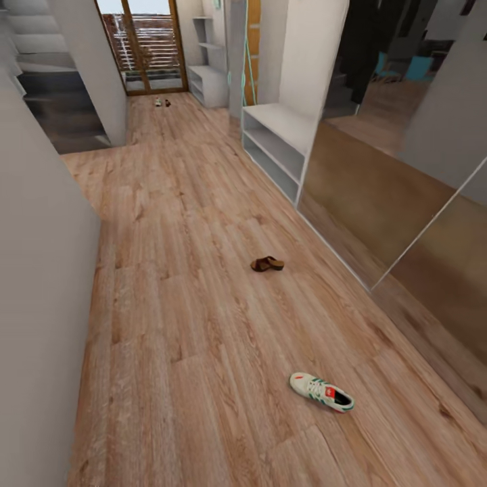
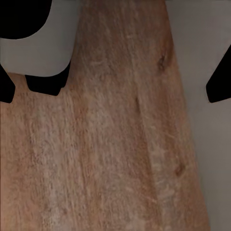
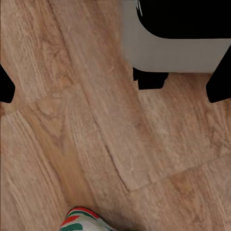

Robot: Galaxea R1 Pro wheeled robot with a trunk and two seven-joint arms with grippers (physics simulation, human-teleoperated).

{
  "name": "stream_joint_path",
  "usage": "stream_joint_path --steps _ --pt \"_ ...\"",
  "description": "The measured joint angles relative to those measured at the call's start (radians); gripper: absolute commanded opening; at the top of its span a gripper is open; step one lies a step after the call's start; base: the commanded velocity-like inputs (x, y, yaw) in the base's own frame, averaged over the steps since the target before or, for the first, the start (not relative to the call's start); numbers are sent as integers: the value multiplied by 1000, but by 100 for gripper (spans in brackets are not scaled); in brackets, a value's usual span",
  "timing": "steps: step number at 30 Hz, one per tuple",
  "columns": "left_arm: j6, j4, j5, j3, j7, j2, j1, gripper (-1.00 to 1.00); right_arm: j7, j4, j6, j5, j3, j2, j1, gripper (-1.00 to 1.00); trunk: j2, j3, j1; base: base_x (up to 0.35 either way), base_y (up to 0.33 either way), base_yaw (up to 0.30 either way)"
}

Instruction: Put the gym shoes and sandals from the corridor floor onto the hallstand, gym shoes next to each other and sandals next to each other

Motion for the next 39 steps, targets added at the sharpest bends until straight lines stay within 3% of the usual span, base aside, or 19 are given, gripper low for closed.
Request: stream_joint_path --steps 15,26,39 --pt "0 0 1 0 0 0 0 100 0 0 0 -1 0 0 0 100 0 -14 0 234 234 222" --pt "0 1 0 -1 0 0 0 100 6 -1 -1 0 1 -2 0 100 0 -16 0 302 98 24" --pt "0 0 -1 -4 -8 -2 0 100 4 -1 0 0 1 -3 1 100 0 -16 0 34 5 0"
